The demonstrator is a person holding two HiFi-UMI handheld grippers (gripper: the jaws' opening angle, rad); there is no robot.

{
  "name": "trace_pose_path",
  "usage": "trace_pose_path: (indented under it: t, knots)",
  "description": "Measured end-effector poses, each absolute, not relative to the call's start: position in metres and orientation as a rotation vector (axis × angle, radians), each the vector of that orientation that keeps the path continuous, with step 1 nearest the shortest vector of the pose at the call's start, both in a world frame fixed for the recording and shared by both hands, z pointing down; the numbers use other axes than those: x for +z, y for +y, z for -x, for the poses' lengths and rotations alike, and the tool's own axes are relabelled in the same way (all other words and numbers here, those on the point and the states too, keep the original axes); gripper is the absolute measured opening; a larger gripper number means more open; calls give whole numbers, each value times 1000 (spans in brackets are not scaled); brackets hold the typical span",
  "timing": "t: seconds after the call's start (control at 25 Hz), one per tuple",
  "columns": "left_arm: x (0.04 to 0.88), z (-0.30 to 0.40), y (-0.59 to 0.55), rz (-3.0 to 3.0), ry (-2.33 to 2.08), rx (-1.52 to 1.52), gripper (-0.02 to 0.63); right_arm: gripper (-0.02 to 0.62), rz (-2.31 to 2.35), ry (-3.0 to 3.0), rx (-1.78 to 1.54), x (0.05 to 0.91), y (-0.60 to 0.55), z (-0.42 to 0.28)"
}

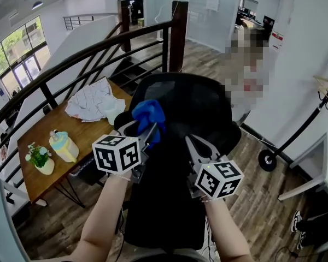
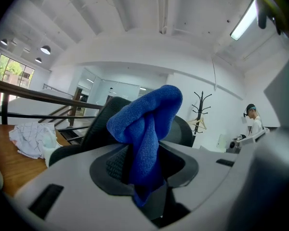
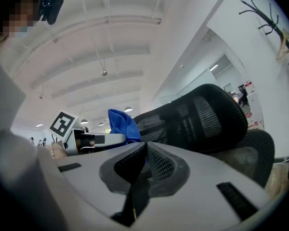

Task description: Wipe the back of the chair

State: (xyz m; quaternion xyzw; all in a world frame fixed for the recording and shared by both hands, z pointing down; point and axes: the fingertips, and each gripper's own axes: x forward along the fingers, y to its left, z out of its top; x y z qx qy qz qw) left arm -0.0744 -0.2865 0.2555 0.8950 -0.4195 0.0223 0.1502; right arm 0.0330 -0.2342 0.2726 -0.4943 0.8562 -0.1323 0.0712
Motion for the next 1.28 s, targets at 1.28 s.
trace_pose_path:
  t: [1.28]
  knots:
    - [399, -208, -233, -2636, -570, 463, 137, 32, 1901, 2143, -598, 369, -193, -248]
